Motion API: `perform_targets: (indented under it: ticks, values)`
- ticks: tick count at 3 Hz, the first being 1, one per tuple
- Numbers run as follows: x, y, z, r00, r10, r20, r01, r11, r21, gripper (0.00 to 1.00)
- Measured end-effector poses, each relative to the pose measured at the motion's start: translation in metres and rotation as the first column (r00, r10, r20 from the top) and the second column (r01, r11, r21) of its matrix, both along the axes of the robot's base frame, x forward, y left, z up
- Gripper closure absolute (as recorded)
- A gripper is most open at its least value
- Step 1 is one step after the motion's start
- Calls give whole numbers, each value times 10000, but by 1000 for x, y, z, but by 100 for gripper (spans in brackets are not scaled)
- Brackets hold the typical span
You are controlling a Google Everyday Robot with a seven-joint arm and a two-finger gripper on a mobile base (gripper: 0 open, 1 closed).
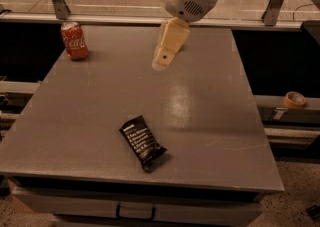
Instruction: Move coke can near rxbar chocolate
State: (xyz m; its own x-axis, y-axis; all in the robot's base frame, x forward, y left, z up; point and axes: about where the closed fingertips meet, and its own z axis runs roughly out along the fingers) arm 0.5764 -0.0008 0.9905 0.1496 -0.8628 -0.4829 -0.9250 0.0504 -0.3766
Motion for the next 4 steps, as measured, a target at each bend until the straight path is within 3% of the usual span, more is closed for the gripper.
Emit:
perform_targets:
  ticks: [1, 2, 3, 4]
  values:
    - [17, 17, -5, 9999, -97, 64, 92, 9971, 757, 0]
    - [59, 60, -13, 9996, -25, 280, -35, 9774, 2115, 0]
    - [109, 116, -21, 9991, 138, 413, -273, 9367, 3490, 0]
    - [130, 171, -26, 9993, 213, 312, -326, 9043, 4257, 0]
